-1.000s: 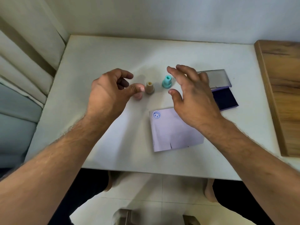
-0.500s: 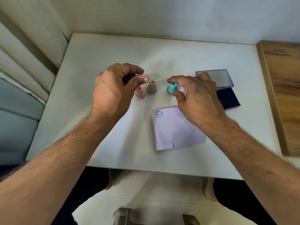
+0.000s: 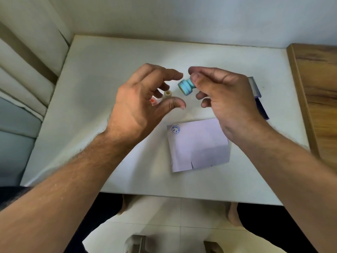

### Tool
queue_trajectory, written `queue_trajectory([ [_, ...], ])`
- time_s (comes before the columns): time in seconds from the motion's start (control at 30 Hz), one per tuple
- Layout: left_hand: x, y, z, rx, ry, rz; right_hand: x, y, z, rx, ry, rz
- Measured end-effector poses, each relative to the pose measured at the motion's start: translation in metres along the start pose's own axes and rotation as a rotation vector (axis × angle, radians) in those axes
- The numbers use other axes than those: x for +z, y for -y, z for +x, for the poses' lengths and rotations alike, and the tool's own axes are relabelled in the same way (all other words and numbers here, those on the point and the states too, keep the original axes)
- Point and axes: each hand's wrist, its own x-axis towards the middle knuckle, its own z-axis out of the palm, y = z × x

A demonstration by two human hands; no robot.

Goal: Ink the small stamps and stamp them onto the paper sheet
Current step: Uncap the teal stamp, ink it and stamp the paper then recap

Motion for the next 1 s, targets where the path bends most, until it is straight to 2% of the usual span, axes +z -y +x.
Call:
queue_trajectory([
  [0.17,0.003,0.0,-0.001,0.042,0.035,-0.063,0.005,0.0,-0.002,0.323,0.098,0.246],
  [0.3,0.004,0.001,-0.002,0.013,0.034,-0.08,0.005,-0.002,-0.004,0.428,0.123,0.329],
  [0.73,0.0,0.002,0.0,-0.169,0.007,-0.2,-0.001,-0.001,-0.006,0.386,0.181,0.387],
  [0.9,0.002,-0.004,0.004,-0.274,0.038,-0.268,-0.009,0.0,-0.004,0.39,0.093,0.422],
  [1.0,0.008,-0.007,0.003,-0.258,0.108,-0.197,-0.013,0.0,-0.004,0.375,0.032,0.421],
])
